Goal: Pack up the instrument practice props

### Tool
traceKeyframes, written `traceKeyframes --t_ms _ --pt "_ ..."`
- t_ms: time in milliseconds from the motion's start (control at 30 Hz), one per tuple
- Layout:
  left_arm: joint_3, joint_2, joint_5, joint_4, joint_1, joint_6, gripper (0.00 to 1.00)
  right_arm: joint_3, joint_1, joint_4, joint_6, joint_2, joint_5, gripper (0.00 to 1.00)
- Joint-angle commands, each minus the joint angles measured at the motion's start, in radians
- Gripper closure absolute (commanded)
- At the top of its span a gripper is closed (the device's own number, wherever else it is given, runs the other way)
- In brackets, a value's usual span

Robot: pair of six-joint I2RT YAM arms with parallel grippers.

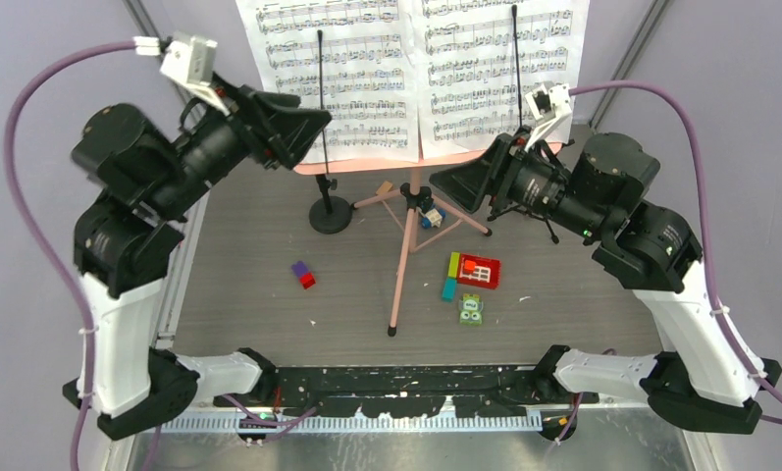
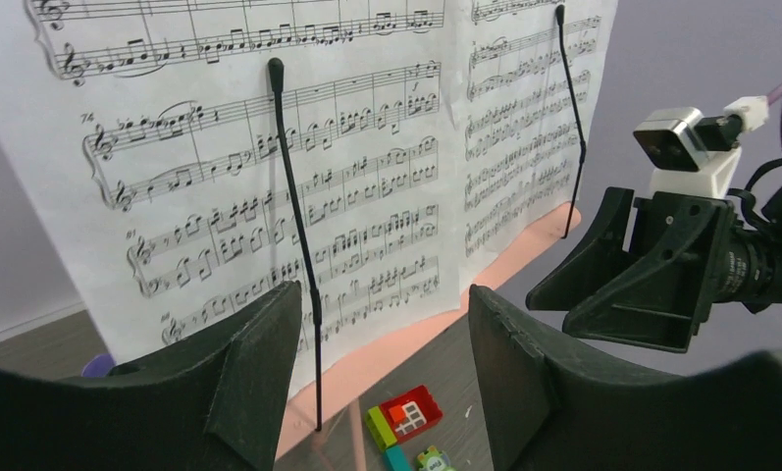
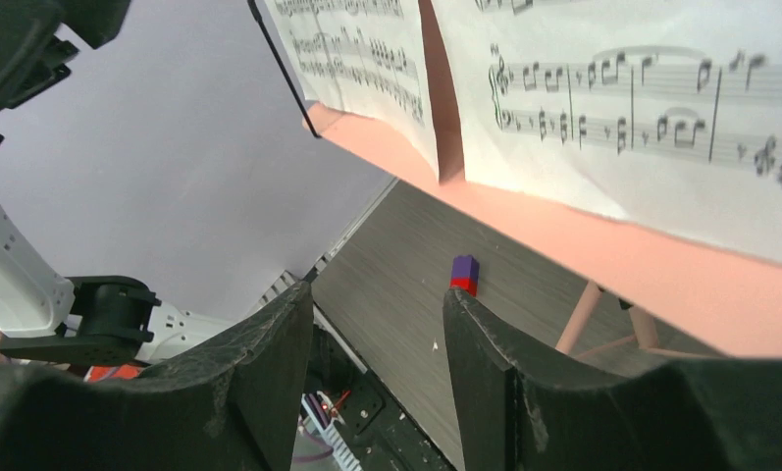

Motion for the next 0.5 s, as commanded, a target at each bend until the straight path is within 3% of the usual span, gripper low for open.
traceKeyframes --t_ms 0,333,467 --pt "0.029 0.046 0.032 0.072 -0.001 -0.020 0.38 0.095 0.002 0.056 -0.055 0.031 0.045 0.44" --pt "0.010 0.069 0.026 0.093 -0.001 -0.026 0.51 0.175 0.002 0.053 -0.105 0.076 0.082 0.43" --pt "-0.010 0.066 0.021 0.106 -0.001 -0.027 0.52 0.179 0.002 0.054 -0.108 0.076 0.081 0.43"
